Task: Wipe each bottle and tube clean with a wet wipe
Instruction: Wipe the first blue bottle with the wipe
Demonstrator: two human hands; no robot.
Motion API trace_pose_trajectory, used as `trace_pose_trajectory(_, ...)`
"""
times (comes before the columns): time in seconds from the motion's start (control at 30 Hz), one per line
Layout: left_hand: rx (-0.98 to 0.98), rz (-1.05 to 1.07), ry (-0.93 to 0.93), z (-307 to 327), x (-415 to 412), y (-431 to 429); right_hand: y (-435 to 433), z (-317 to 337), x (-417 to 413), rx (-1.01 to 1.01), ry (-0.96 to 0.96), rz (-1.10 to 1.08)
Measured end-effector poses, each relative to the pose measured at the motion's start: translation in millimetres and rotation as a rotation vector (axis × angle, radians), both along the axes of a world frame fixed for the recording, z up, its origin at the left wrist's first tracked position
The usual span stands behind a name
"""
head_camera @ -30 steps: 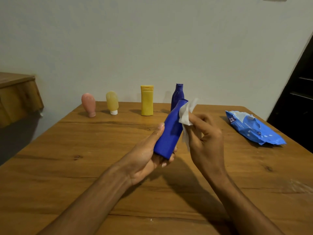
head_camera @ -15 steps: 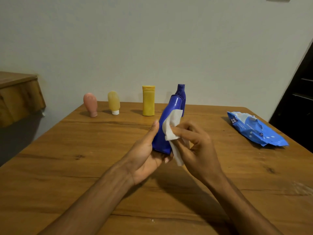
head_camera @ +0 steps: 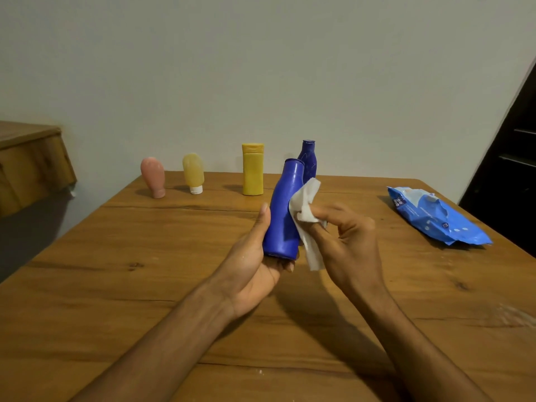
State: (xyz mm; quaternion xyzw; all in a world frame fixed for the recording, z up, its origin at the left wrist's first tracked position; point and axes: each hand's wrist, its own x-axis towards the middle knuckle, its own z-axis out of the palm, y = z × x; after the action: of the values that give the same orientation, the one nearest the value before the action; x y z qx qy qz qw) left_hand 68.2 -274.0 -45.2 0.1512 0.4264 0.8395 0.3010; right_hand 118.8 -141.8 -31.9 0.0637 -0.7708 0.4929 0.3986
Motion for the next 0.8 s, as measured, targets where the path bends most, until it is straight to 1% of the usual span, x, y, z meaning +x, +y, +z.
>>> trace_pose_trajectory(0.07, 0.004, 0.019, -0.007, -0.8, 0.2, 0.8, 0.4, -0.1, 0.6, -0.015, -0.017, -0.003)
trace_pose_trajectory(0.2, 0.007, 0.086, -0.036, -1.3, -5.6, -0.3, -0.6, -2.3, 0.6, 0.113, -0.148, 0.08)
trace_pose_trajectory(0.27, -0.008, 0.107, -0.043, -0.7, -6.0, 1.0, -0.6, -3.0, 0.2, 0.073, -0.159, 0.086)
trace_pose_trajectory(0.33, -0.001, 0.095, -0.039, -0.1, -4.0, 1.9, 0.0, -2.7, 0.4, -0.028, -0.127, 0.05)
trace_pose_trajectory(0.4, 0.012, 0.073, -0.033, -0.4, -2.5, 2.1, 0.1, -1.9, 1.3, -0.07, -0.116, 0.043)
trace_pose_trajectory(0.47, 0.01, 0.073, -0.038, -0.6, -3.6, 1.3, -1.5, 0.2, 2.5, -0.049, -0.162, 0.104)
trace_pose_trajectory(0.57, 0.01, 0.09, -0.056, 2.0, -4.7, 0.2, -1.2, 0.9, 2.3, 0.079, -0.225, 0.132)
trace_pose_trajectory(0.6, 0.011, 0.087, -0.054, 2.0, -4.6, 0.6, -1.0, 1.3, 2.1, 0.079, -0.223, 0.118)
trace_pose_trajectory(0.7, 0.004, 0.098, -0.026, 1.8, -2.7, 2.7, -0.7, 1.3, 2.4, -0.042, -0.189, 0.081)
trace_pose_trajectory(0.73, 0.0, 0.103, -0.022, 1.3, -2.8, 2.7, -0.4, 1.3, 2.4, -0.052, -0.198, 0.093)
trace_pose_trajectory(0.8, 0.001, 0.109, -0.04, 2.9, -3.5, 1.3, -0.1, 1.8, 2.5, -0.007, -0.249, 0.152)
